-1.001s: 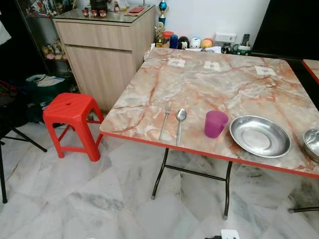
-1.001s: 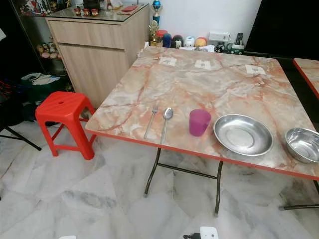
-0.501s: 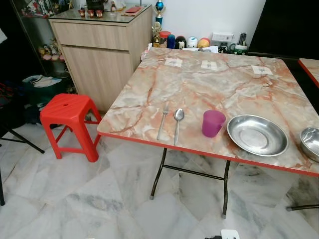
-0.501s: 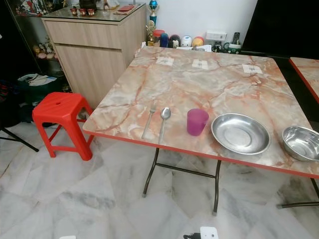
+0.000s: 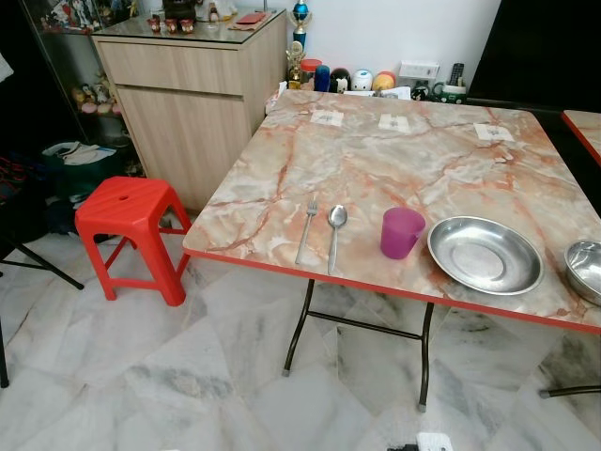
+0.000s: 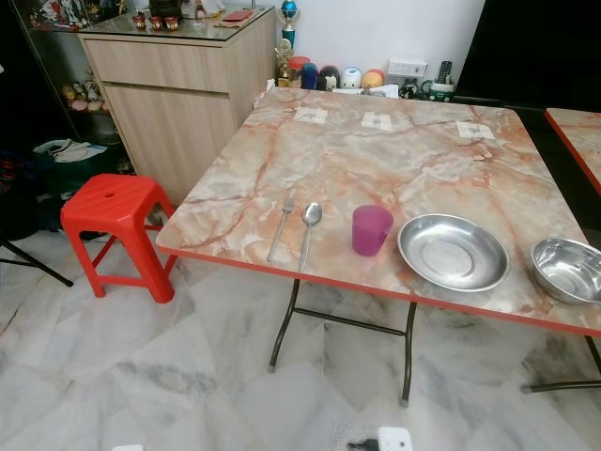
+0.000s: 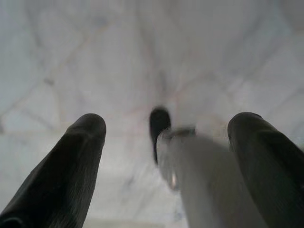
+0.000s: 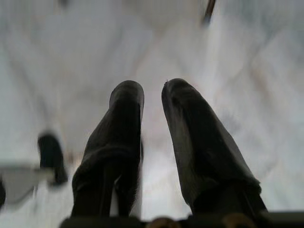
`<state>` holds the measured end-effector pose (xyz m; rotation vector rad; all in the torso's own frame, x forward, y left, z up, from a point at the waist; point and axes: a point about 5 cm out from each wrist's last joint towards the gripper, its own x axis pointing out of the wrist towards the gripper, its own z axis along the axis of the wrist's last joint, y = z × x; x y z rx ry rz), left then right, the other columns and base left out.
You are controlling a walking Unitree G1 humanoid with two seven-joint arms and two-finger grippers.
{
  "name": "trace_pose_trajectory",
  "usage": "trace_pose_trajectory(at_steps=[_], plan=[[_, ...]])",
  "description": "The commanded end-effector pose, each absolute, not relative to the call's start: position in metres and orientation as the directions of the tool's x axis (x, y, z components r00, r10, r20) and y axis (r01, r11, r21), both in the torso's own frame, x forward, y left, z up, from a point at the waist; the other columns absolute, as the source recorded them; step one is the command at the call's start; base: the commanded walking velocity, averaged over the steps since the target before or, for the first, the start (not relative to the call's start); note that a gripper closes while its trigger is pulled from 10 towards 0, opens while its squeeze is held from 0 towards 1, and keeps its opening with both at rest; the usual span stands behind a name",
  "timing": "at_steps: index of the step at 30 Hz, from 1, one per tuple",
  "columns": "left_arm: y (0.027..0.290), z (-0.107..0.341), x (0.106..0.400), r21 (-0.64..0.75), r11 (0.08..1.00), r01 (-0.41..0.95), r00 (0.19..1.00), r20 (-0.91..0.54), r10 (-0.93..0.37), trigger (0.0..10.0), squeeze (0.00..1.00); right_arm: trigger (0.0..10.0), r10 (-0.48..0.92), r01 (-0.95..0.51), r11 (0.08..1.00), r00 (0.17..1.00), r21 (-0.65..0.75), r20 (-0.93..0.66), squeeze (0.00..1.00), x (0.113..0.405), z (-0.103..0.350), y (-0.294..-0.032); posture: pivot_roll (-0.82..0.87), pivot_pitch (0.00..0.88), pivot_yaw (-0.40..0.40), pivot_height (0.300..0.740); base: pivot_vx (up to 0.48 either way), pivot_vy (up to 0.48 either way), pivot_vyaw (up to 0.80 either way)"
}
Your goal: Setting the table
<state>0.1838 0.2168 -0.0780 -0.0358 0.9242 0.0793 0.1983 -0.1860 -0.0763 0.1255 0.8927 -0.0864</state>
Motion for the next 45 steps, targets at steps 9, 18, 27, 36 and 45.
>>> trace_pose_trajectory(at_steps=[9,18,27,36,45], plan=[[0.220,-0.079,0.181,0.007,0.996,-0.088,0.588,-0.807,0.058,10.0,0.00,10.0,-0.005,0.122,0.989,0.602,0.086,-0.798,0.00,0.190,-0.081,-0.184,0.03,0.051,-0.019,0.740,0.000,0.000,0.00],[0.221,-0.078,0.181,0.005,0.997,-0.078,0.587,-0.808,0.050,10.0,0.00,10.0,-0.004,0.152,0.982,0.604,0.110,-0.797,0.00,0.188,-0.082,-0.184,0.02,0.049,-0.012,0.740,0.000,0.000,0.00],[0.218,-0.079,0.180,0.007,0.999,-0.048,0.592,-0.805,0.034,10.0,0.00,10.0,-0.028,0.192,0.976,0.578,0.102,-0.816,0.00,0.178,-0.087,-0.187,0.02,0.061,-0.021,0.740,0.000,0.000,0.00],[0.213,-0.085,0.171,0.015,0.999,-0.046,0.569,-0.821,0.038,10.0,0.00,10.0,-0.034,0.185,0.979,0.578,0.091,-0.815,0.00,0.175,-0.087,-0.192,0.01,0.076,-0.027,0.740,0.000,-0.424,-0.47],[0.212,-0.086,0.168,0.015,0.999,-0.048,0.564,-0.825,0.039,10.0,0.00,10.0,-0.041,0.184,0.979,0.581,0.083,-0.813,0.00,0.174,-0.087,-0.195,0.02,0.074,-0.033,0.740,0.000,-0.215,0.00]])
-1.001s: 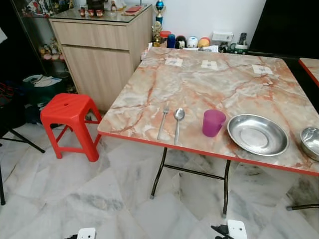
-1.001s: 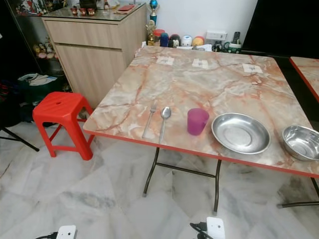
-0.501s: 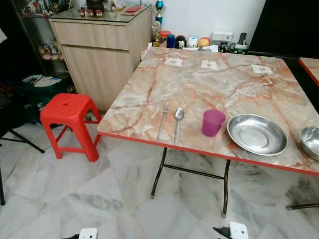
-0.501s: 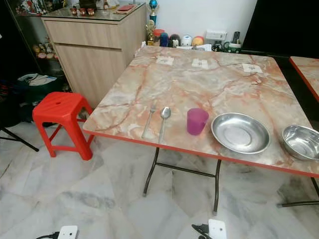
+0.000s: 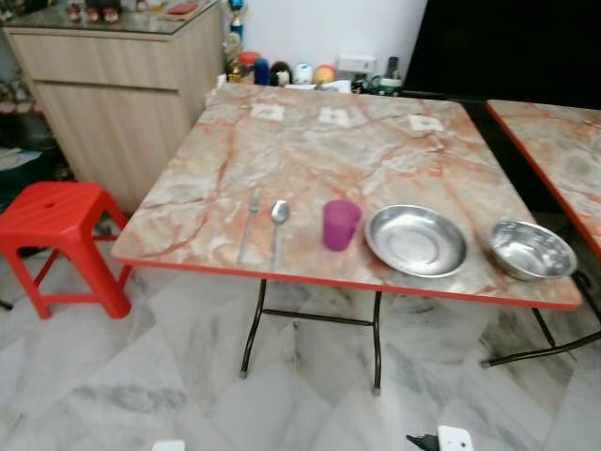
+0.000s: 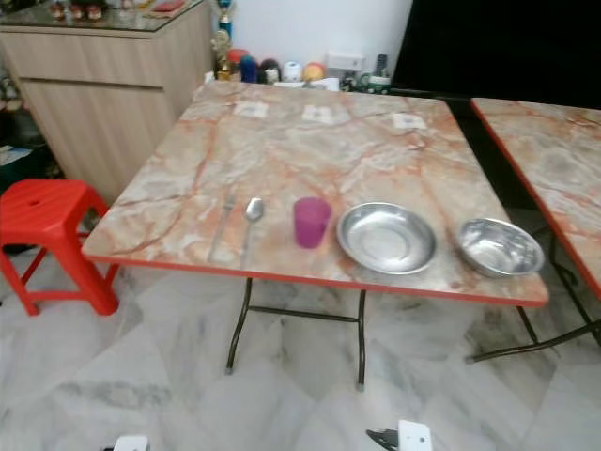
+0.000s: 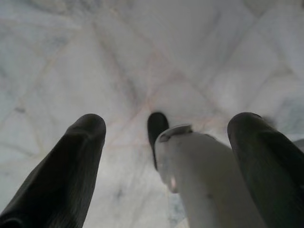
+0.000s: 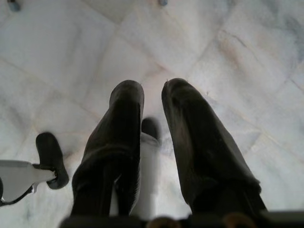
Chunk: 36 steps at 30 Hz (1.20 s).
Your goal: Setting the table
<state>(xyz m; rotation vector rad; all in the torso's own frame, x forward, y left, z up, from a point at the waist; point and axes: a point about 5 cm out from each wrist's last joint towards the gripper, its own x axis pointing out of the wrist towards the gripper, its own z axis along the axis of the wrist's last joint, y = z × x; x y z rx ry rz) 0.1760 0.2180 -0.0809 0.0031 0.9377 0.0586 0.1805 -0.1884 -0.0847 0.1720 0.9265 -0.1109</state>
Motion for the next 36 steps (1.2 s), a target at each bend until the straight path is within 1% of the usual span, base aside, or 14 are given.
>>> trace_pose_trajectory(at_steps=[1,5,8,11,12,16,18,19,23,30,31,32,33,36], plan=[[0.212,-0.086,0.168,0.015,0.999,-0.048,0.563,-0.825,0.039,10.0,0.00,10.0,-0.040,0.184,0.979,0.581,0.083,-0.813,0.00,0.174,-0.087,-0.195,0.02,0.074,-0.033,0.740,0.000,0.000,0.00],[0.213,-0.086,0.167,0.018,0.999,-0.051,0.560,-0.827,0.044,10.0,0.00,10.0,-0.036,0.181,0.979,0.594,0.091,-0.803,0.00,0.176,-0.086,-0.193,0.03,0.067,-0.030,0.740,0.000,0.000,0.00],[0.214,-0.087,0.166,0.019,0.998,-0.055,0.558,-0.829,0.047,10.0,0.00,10.0,-0.030,0.173,0.979,0.640,0.106,-0.768,0.00,0.187,-0.080,-0.191,0.02,0.068,-0.029,0.740,0.000,0.000,0.00],[0.215,-0.087,0.165,0.018,0.998,-0.057,0.556,-0.830,0.047,10.0,0.00,10.0,-0.027,0.134,0.986,0.704,0.096,-0.709,0.00,0.204,-0.070,-0.191,0.02,0.068,-0.029,0.740,0.000,0.000,0.00],[0.214,-0.088,0.164,0.017,0.998,-0.057,0.555,-0.831,0.046,10.0,0.00,10.0,-0.029,0.108,0.991,0.750,0.078,-0.661,0.00,0.216,-0.062,-0.193,0.01,0.071,-0.029,0.740,0.000,0.000,0.00],[0.214,-0.088,0.162,0.016,0.998,-0.059,0.552,-0.833,0.045,10.0,0.00,10.0,-0.052,0.119,0.989,0.828,0.083,-0.558,0.00,0.235,-0.045,-0.199,0.01,0.075,-0.034,0.740,0.000,0.000,0.00],[0.213,-0.088,0.162,0.015,0.998,-0.059,0.551,-0.833,0.045,10.0,0.00,10.0,-0.056,0.122,0.989,0.841,0.088,-0.537,0.00,0.238,-0.042,-0.200,0.01,0.075,-0.034,0.740,0.000,0.000,0.00],[0.213,-0.089,0.161,0.012,0.998,-0.059,0.550,-0.834,0.043,10.0,0.00,10.0,-0.069,0.126,0.988,0.880,0.091,-0.470,0.00,0.244,-0.033,-0.203,-0.01,0.078,-0.037,0.740,0.000,0.000,0.00],[0.210,-0.090,0.160,0.007,0.998,-0.057,0.549,-0.835,0.037,10.0,0.00,10.0,-0.088,0.115,0.992,0.936,0.059,-0.341,0.00,0.247,-0.020,-0.207,-0.01,0.080,-0.042,0.740,0.000,0.000,0.00],[0.208,-0.091,0.159,0.003,0.999,-0.052,0.546,-0.837,0.031,10.0,0.00,10.0,-0.143,0.156,0.986,0.969,0.051,-0.201,0.00,0.237,-0.008,-0.217,-0.02,0.083,-0.044,0.740,0.000,0.000,0.00],[0.208,-0.091,0.158,0.003,0.999,-0.051,0.545,-0.838,0.030,10.0,0.00,10.0,-0.146,0.158,0.986,0.973,0.055,-0.178,0.35,0.238,-0.003,-0.218,-0.02,0.083,-0.044,0.740,0.000,0.000,0.00],[0.208,-0.091,0.158,0.003,0.999,-0.050,0.545,-0.838,0.029,10.0,0.00,10.0,-0.147,0.158,0.986,0.976,0.057,-0.163,0.35,0.239,-0.001,-0.219,-0.02,0.083,-0.043,0.740,0.000,0.000,0.00],[0.208,-0.091,0.158,0.004,0.999,-0.048,0.544,-0.839,0.029,10.0,0.00,10.0,-0.152,0.160,0.985,0.981,0.067,-0.118,1.00,0.243,0.009,-0.221,-0.02,0.083,-0.044,0.740,0.000,0.000,0.00],[0.208,-0.091,0.157,0.004,0.999,-0.046,0.543,-0.839,0.028,10.0,0.00,10.0,-0.149,0.152,0.986,0.988,0.070,-0.048,1.00,0.251,0.025,-0.221,-0.02,0.085,-0.046,0.740,0.000,0.000,0.00]])
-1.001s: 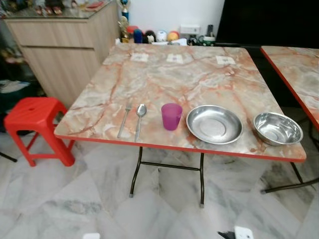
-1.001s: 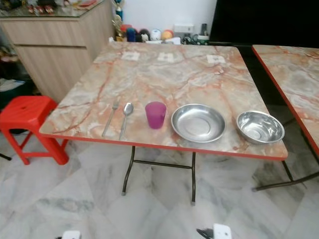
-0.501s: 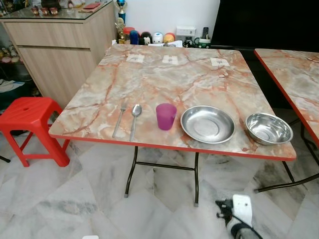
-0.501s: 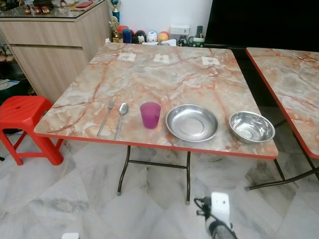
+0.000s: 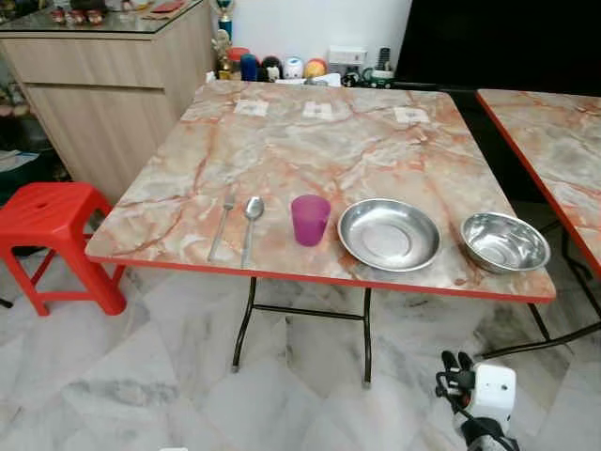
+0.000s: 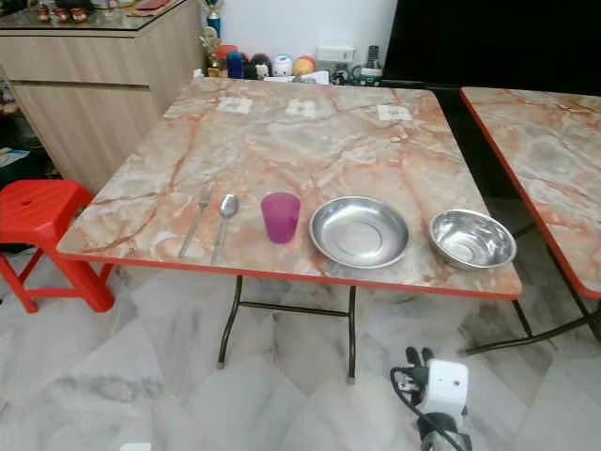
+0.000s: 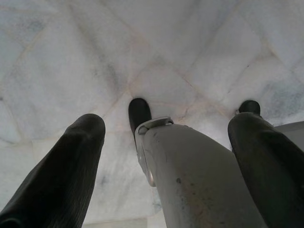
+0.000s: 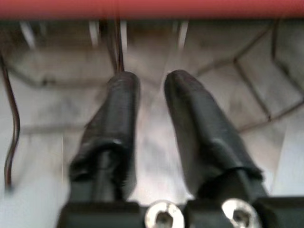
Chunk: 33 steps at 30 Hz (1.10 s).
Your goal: Setting the table
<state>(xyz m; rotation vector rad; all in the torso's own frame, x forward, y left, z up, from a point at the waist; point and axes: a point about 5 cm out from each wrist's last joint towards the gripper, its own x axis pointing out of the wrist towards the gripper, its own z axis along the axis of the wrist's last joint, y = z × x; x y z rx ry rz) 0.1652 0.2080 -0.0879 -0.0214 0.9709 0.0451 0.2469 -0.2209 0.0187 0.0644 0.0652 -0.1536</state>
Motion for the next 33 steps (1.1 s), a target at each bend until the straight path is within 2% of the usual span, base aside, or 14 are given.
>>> trace_pose_trajectory(at_steps=[1,9,16,17,18,19,27,31,33], plan=[[0.208,-0.091,0.157,0.004,0.999,-0.045,0.543,-0.839,0.028,10.0,0.00,10.0,-0.148,0.150,0.986,0.988,0.071,-0.036,1.00,0.253,0.028,-0.221,-0.02,0.085,-0.046,0.740,0.000,0.000,0.00],[0.207,-0.092,0.157,0.001,0.999,-0.044,0.544,-0.839,0.025,10.0,0.00,10.0,-0.100,0.093,0.990,0.993,0.109,0.066,1.00,0.267,0.053,-0.213,-0.02,0.091,-0.046,0.740,0.000,0.000,0.00],[0.206,-0.092,0.156,0.002,0.999,-0.045,0.546,-0.838,0.026,10.0,0.00,10.0,-0.081,0.073,0.989,0.995,0.129,0.064,1.00,0.272,0.060,-0.207,-0.01,0.101,-0.054,0.740,0.000,0.000,0.00],[0.206,-0.092,0.156,0.005,0.999,-0.050,0.551,-0.834,0.031,10.0,0.00,10.0,-0.079,0.070,0.989,0.995,0.129,0.062,0.33,0.273,0.061,-0.206,-0.01,0.106,-0.055,0.740,0.000,0.000,0.00],[0.207,-0.091,0.157,0.007,0.999,-0.053,0.555,-0.831,0.035,10.0,0.00,10.0,-0.076,0.068,0.989,0.995,0.130,0.060,0.33,0.274,0.061,-0.206,-0.02,0.106,-0.056,0.740,0.000,0.000,0.00],[0.208,-0.091,0.157,0.006,0.998,-0.064,0.561,-0.826,0.041,10.0,0.00,10.0,-0.073,0.065,0.990,0.996,0.129,0.059,0.00,0.274,0.062,-0.206,-0.02,0.108,-0.056,0.740,0.000,0.000,0.00],[0.225,-0.088,0.153,0.040,0.993,-0.111,0.575,-0.813,0.097,10.0,0.00,10.0,-0.081,0.074,0.989,0.995,0.127,0.050,0.00,0.273,0.064,-0.211,-0.01,0.115,-0.059,0.740,0.000,0.000,0.00],[0.250,-0.080,0.153,0.051,0.976,-0.214,0.629,-0.757,0.177,10.0,0.00,10.0,-0.075,0.067,0.990,0.996,0.127,0.056,0.00,0.273,0.068,-0.211,-0.01,0.115,-0.065,0.740,0.000,0.000,0.00],[0.258,-0.077,0.153,0.068,0.977,-0.203,0.646,-0.740,0.185,10.0,0.00,10.0,-0.076,0.069,0.990,0.995,0.127,0.057,0.00,0.274,0.069,-0.213,0.00,0.117,-0.064,0.740,0.000,0.000,0.00]])
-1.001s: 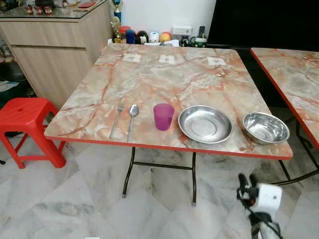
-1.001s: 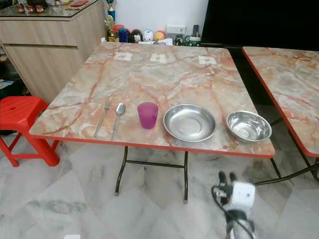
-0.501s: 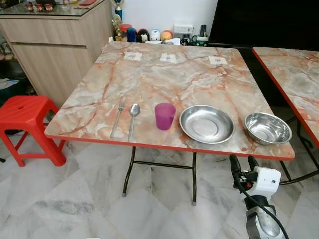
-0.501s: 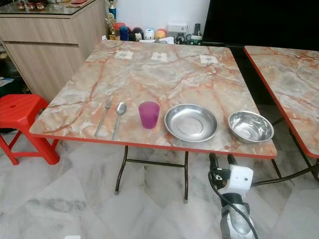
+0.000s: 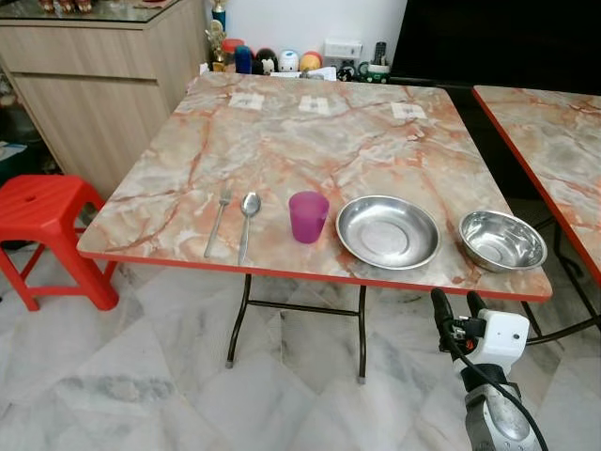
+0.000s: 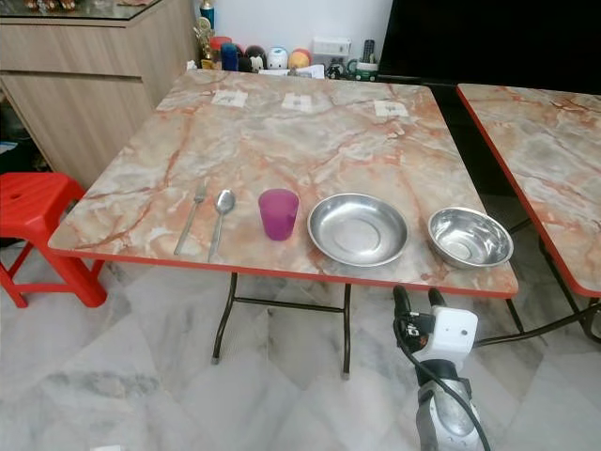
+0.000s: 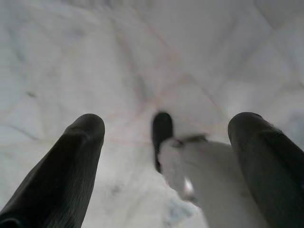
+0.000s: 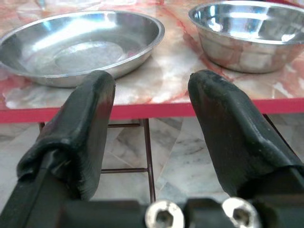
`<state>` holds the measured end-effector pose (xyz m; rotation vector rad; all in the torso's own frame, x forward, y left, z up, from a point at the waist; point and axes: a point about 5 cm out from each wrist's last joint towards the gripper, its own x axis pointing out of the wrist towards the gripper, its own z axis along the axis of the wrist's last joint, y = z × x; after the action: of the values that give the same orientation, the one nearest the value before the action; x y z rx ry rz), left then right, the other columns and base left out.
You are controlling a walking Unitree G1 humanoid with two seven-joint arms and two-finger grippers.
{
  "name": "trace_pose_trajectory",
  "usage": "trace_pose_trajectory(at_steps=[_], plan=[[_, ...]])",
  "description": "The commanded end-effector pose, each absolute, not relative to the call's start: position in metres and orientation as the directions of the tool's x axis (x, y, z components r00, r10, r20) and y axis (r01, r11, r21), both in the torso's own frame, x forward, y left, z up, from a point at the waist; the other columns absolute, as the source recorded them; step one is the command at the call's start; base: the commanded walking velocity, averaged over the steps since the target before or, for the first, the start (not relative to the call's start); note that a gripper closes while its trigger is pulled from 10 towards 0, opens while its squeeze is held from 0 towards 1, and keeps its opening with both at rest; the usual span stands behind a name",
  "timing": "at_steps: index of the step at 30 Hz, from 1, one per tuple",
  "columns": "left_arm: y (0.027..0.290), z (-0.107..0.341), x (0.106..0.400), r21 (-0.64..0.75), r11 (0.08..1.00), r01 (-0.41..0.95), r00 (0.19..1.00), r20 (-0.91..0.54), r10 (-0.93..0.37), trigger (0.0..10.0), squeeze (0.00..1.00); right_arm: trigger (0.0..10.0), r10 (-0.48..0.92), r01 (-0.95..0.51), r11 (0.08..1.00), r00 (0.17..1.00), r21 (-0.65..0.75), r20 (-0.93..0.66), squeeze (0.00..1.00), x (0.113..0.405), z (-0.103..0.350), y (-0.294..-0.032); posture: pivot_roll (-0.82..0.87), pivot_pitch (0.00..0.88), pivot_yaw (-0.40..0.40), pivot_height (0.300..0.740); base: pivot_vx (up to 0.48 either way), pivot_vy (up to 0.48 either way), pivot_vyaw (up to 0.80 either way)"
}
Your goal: Setting the table
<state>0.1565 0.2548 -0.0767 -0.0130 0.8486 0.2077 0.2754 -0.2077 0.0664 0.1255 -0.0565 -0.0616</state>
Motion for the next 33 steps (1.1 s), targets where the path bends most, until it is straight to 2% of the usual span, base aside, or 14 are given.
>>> trace_pose_trajectory(at_steps=[1,9,19,23,33], plan=[[0.262,-0.074,0.153,0.074,0.980,-0.185,0.659,-0.730,0.180,10.0,0.00,10.0,-0.077,0.070,0.989,0.995,0.127,0.056,0.00,0.274,0.070,-0.214,0.00,0.117,-0.064,0.740,0.000,0.000,0.00],[0.273,-0.072,0.141,0.091,0.986,-0.136,0.675,-0.721,0.160,10.0,0.00,10.0,-0.078,0.070,0.989,0.995,0.131,0.059,0.00,0.277,0.071,-0.214,0.01,0.103,-0.053,0.740,0.000,0.000,0.00],[0.266,-0.083,0.119,0.084,0.984,-0.158,0.632,-0.757,0.166,10.0,0.00,10.0,-0.080,0.069,0.988,0.994,0.138,0.076,0.00,0.278,0.075,-0.216,0.01,0.055,-0.056,0.740,0.000,0.000,0.00],[0.259,-0.083,0.127,0.071,0.985,-0.160,0.642,-0.750,0.158,10.0,0.00,10.0,-0.068,0.055,0.990,0.993,0.130,0.092,0.00,0.280,0.080,-0.216,0.01,0.001,-0.059,0.740,0.000,0.000,0.00],[0.256,-0.078,0.146,0.059,0.988,-0.142,0.662,-0.737,0.139,10.0,0.00,10.0,-0.082,0.066,0.987,0.991,0.144,0.103,0.00,0.285,0.081,-0.215,-0.01,0.000,-0.040,0.740,0.000,0.000,0.00]])
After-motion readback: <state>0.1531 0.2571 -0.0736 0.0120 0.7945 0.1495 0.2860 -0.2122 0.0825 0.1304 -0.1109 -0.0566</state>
